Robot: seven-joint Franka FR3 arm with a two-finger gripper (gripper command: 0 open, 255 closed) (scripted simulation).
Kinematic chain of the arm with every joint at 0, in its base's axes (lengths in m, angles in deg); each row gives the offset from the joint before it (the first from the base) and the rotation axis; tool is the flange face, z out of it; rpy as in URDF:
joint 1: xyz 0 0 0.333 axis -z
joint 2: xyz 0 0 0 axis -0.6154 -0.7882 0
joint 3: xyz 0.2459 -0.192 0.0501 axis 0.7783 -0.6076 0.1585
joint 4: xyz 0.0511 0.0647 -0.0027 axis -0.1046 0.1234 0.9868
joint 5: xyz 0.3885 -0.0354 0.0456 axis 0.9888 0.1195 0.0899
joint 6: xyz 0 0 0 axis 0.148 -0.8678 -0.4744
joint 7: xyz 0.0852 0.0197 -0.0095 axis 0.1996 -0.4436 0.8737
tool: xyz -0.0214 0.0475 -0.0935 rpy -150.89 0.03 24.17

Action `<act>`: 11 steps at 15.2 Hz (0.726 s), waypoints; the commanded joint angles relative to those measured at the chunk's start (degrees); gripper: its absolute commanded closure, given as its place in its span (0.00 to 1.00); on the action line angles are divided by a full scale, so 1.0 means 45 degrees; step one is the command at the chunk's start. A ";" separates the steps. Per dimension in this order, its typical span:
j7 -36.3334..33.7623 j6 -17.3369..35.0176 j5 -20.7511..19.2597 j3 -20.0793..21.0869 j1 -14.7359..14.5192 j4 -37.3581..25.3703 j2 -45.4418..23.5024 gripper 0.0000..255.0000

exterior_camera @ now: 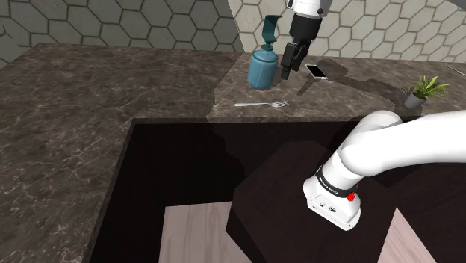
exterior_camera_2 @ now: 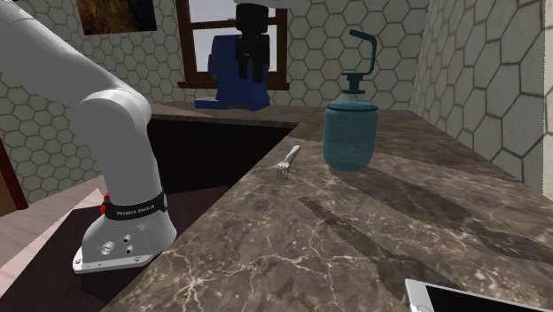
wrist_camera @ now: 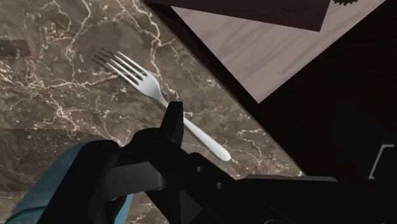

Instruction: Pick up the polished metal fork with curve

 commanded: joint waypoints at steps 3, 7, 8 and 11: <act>0.1024 0.0800 -0.0432 -0.0310 -0.0115 0.0648 -0.0128 0.00; 0.3007 0.2550 -0.1296 -0.0969 -0.0303 0.1734 -0.0680 0.00; 0.3492 0.3019 -0.1508 -0.1139 -0.0340 0.1958 -0.0884 0.00; 0.4912 0.4494 -0.2129 -0.1660 -0.0448 0.2506 -0.1662 0.00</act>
